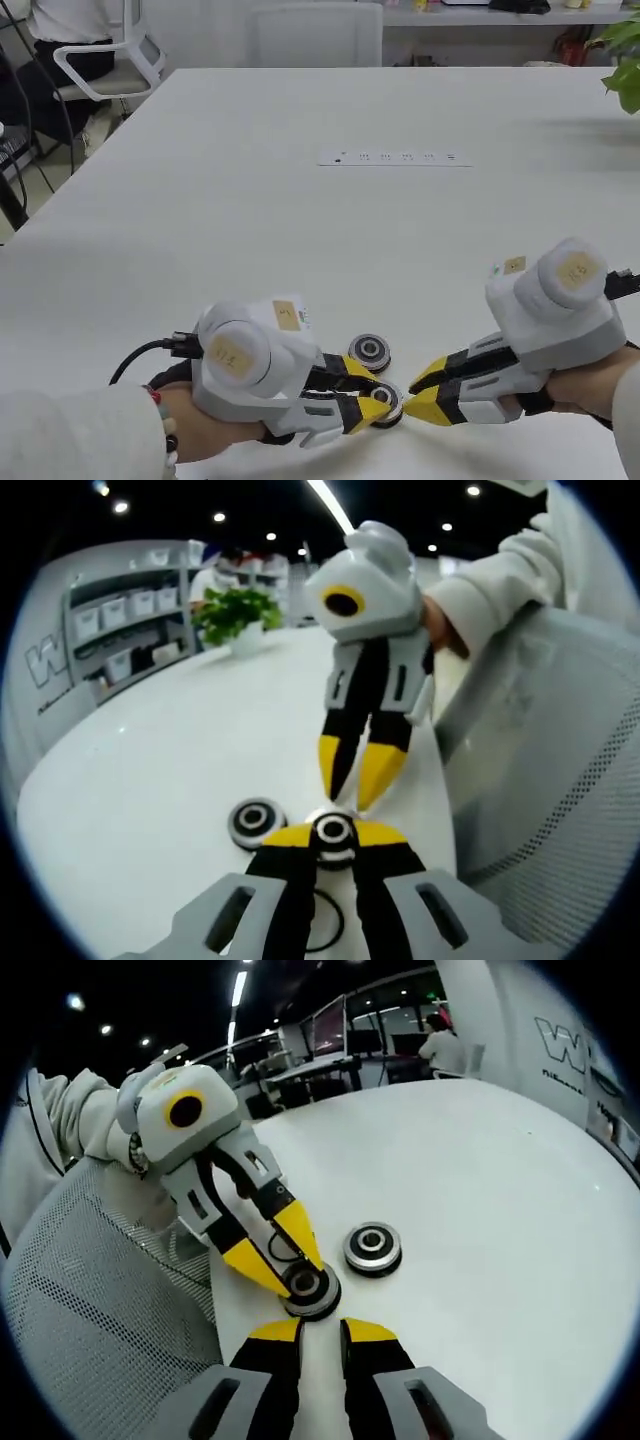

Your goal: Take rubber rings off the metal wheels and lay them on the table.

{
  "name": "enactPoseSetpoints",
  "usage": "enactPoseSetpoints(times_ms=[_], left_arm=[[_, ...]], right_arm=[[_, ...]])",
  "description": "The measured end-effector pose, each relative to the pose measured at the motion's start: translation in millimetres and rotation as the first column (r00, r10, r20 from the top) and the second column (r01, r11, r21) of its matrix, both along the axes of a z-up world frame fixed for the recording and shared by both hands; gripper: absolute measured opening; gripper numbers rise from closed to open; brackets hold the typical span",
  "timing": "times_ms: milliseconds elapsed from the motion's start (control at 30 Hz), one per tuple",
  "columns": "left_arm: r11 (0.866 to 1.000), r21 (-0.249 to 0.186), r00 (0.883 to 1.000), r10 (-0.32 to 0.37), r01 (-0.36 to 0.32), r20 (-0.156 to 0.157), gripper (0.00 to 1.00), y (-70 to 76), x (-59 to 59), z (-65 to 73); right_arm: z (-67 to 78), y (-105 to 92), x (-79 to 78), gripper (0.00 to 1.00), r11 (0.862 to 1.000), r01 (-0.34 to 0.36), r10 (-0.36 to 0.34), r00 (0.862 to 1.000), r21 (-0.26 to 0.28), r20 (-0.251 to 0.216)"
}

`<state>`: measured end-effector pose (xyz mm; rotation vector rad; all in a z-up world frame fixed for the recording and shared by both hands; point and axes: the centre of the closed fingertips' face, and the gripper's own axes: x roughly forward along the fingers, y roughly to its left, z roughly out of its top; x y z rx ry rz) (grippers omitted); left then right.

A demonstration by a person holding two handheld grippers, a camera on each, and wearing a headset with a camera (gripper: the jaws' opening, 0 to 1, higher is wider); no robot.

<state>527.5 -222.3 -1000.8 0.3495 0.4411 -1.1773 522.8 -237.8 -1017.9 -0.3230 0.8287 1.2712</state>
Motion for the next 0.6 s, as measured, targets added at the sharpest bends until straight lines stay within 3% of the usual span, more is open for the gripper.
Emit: enactPoseSetpoints(times_ms=[200,267,600], left_arm=[[1.0,-0.002,1.0,0.001,-0.001,-0.001,0.13,0.2,0.2,-0.2],[1.0,-0.002,1.0,0.001,-0.001,-0.002,0.13,0.3,0.3,-0.2],[1.0,-0.006,1.0,0.002,-0.002,-0.005,0.13,0.1,0.2,-0.1]], right_arm=[[-3.7,9.6,-5.2,0.17,0.999,-0.047,0.047,0.998,0.0,0.031],[-5.0,13.1,-3.2,0.17,0.998,-0.056,0.056,0.996,0.0,0.068],[-4.6,16.2,-2.1,0.2,0.998,-0.067,0.066,0.995,0.011,0.076]])
